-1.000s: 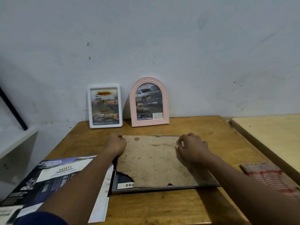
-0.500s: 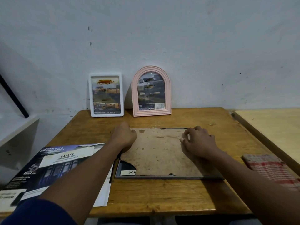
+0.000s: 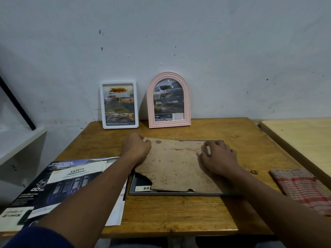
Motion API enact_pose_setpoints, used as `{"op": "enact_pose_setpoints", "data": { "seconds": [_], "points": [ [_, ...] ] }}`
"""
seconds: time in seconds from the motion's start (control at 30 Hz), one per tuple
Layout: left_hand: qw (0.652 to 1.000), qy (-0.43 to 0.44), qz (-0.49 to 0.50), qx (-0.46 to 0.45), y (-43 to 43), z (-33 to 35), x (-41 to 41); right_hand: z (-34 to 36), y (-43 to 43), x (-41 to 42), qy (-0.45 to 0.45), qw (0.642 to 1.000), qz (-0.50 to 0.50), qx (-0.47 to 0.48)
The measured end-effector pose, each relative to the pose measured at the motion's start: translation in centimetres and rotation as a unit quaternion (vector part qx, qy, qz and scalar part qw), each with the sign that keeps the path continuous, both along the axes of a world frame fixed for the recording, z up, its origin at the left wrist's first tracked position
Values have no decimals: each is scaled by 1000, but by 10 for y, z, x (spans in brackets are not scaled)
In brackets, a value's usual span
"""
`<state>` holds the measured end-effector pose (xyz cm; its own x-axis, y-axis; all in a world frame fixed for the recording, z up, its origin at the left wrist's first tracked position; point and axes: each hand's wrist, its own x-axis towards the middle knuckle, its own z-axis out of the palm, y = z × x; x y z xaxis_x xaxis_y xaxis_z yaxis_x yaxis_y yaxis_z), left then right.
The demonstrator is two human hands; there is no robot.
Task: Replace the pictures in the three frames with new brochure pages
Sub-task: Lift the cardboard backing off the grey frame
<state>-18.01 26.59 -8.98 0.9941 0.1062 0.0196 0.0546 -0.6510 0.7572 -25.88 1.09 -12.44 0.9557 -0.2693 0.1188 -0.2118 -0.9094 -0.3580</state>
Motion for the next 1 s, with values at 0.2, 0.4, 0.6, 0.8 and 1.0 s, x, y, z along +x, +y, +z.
{"op": "enact_pose_setpoints", "data": {
  "seconds": [0.2, 0.4, 0.6, 0.8, 1.0],
  "points": [
    [1000, -9, 13, -3, 5, -2, 3, 1, -1, 2, -4, 999, -21, 36],
    [1000, 1, -4, 12, -7, 0, 1, 2, 3, 0, 11, 1000, -14, 9],
    [1000, 10, 29, 3, -10, -16, 1, -2, 1, -1, 5, 999, -21, -26],
    [999, 33, 17, 28, -9, -12, 2, -1, -3, 7, 19, 998, -30, -55],
    [985, -6, -19, 169, -19, -12, -2, -1, -8, 13, 25, 995, -14, -99]
  ]
}}
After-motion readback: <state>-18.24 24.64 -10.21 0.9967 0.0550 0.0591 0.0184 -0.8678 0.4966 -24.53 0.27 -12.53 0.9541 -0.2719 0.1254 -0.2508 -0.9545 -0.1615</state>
